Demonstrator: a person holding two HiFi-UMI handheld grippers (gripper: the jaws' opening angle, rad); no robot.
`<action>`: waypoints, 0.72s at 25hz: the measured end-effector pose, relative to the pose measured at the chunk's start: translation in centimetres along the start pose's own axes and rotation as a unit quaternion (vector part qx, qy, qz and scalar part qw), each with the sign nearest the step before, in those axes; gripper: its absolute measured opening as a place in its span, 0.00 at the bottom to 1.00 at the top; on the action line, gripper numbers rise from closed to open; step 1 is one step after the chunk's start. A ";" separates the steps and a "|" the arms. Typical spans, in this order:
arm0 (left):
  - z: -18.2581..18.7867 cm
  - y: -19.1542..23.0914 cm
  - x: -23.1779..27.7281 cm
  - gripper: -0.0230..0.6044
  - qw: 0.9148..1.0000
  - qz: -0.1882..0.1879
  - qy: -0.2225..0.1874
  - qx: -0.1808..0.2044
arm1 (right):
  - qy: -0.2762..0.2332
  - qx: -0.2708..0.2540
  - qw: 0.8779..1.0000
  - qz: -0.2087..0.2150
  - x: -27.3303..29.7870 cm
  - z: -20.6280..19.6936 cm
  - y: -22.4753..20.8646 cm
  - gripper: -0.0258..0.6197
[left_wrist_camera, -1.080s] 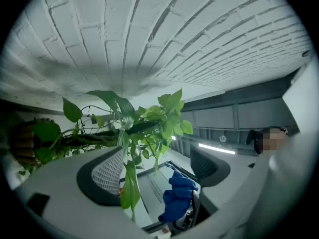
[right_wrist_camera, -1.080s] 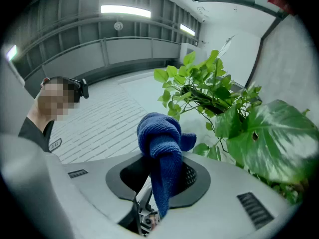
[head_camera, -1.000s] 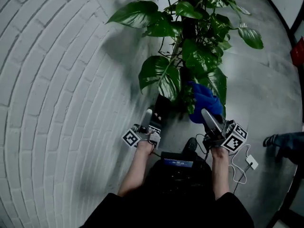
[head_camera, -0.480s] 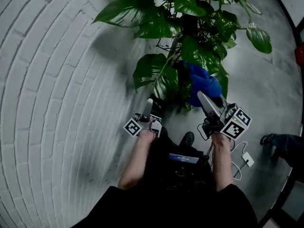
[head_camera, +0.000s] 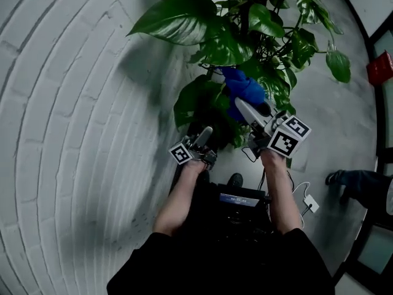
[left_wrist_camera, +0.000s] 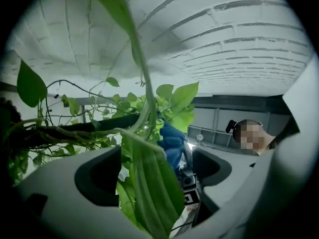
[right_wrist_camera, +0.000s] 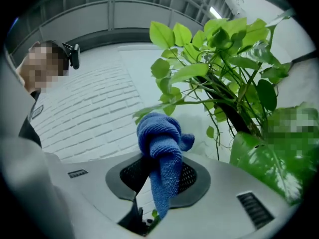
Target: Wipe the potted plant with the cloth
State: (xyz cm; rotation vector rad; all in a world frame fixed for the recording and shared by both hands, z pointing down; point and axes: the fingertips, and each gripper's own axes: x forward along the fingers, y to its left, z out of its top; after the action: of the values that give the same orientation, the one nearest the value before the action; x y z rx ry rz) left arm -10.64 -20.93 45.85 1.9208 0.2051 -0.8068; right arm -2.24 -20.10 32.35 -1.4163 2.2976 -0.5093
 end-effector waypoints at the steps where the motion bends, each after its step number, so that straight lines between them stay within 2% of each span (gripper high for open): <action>1: -0.1 0.2 0.5 0.74 1.000 -0.010 0.004 -0.007 | 0.004 -0.003 1.000 -0.003 1.1 -0.3 -0.4 0.20; 4: -0.4 0.4 2.0 0.74 0.999 -0.044 0.010 -0.032 | 0.017 -0.003 1.000 -0.014 3.6 -1.6 -2.3 0.20; 10: 0.0 0.2 3.6 0.74 0.991 -0.097 -0.017 -0.094 | 0.065 0.023 0.996 -0.053 5.1 -6.4 -6.3 0.20; 14: 0.3 -0.1 4.1 0.74 0.988 -0.109 -0.024 -0.110 | 0.081 0.021 0.994 -0.065 4.2 -7.8 -6.8 0.20; 18: 0.2 -0.1 4.1 0.74 0.989 -0.099 -0.018 -0.111 | 0.104 -0.001 0.992 -0.074 2.9 -8.9 -6.8 0.21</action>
State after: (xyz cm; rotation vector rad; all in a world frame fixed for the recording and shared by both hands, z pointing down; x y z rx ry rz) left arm -7.62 -21.88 43.22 1.6926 0.4509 -0.9089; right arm -2.77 -24.66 42.95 -1.6110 2.3612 -0.7322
